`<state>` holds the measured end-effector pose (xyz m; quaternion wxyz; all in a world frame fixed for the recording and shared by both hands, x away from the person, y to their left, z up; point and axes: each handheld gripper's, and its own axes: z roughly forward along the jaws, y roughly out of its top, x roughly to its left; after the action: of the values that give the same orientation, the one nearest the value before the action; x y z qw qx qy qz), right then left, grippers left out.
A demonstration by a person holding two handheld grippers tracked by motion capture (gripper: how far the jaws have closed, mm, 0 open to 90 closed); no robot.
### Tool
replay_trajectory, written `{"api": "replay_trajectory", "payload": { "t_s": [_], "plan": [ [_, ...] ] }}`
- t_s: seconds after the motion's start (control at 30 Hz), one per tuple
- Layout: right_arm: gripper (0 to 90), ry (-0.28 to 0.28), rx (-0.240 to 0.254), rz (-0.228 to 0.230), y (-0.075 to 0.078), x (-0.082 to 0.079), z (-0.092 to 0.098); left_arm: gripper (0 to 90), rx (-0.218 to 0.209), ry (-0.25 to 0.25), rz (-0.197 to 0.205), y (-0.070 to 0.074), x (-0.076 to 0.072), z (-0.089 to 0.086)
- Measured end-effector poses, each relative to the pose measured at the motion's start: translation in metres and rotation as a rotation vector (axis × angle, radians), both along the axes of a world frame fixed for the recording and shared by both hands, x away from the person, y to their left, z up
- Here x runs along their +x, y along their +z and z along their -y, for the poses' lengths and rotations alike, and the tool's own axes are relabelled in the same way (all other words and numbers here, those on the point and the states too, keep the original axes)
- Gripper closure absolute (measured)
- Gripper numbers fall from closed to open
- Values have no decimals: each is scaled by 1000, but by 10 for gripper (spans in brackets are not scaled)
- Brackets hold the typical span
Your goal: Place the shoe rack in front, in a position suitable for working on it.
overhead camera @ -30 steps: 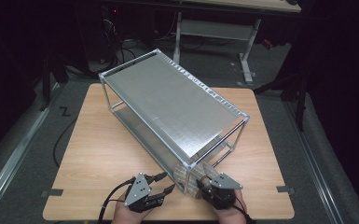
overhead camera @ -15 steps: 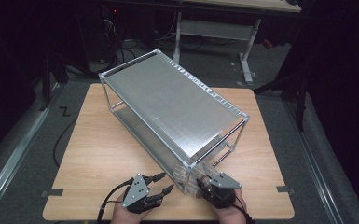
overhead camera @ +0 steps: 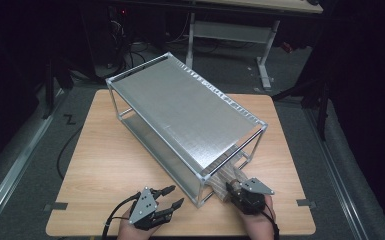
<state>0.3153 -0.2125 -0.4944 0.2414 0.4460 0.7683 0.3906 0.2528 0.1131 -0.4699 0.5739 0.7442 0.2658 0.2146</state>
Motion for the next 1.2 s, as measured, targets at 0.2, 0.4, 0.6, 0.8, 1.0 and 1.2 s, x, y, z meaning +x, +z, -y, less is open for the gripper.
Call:
{"api": "replay_trajectory", "payload": {
  "t_s": [0.2, 0.4, 0.6, 0.8, 1.0, 1.2],
  "plan": [
    [666, -46, -8, 11, 0, 8, 13, 513, 2, 4, -4, -1, -1, -2],
    [666, -110, -2, 16, -1, 20, 27, 513, 4, 10, -1, 0, -2, -4],
    [664, -176, -7, 30, -1, 32, 39, 512, 2, 10, -4, -1, -3, -5],
    [665, -213, 14, 34, 0, 33, 50, 511, 5, 5, -8, -2, -4, -3],
    [666, -204, 21, 27, 0, 31, 49, 511, 6, 5, -5, -1, -3, -3],
    [671, -192, 49, 68, 10, 17, 48, 511, 4, -2, -6, -2, 0, -2]
  ]
}}
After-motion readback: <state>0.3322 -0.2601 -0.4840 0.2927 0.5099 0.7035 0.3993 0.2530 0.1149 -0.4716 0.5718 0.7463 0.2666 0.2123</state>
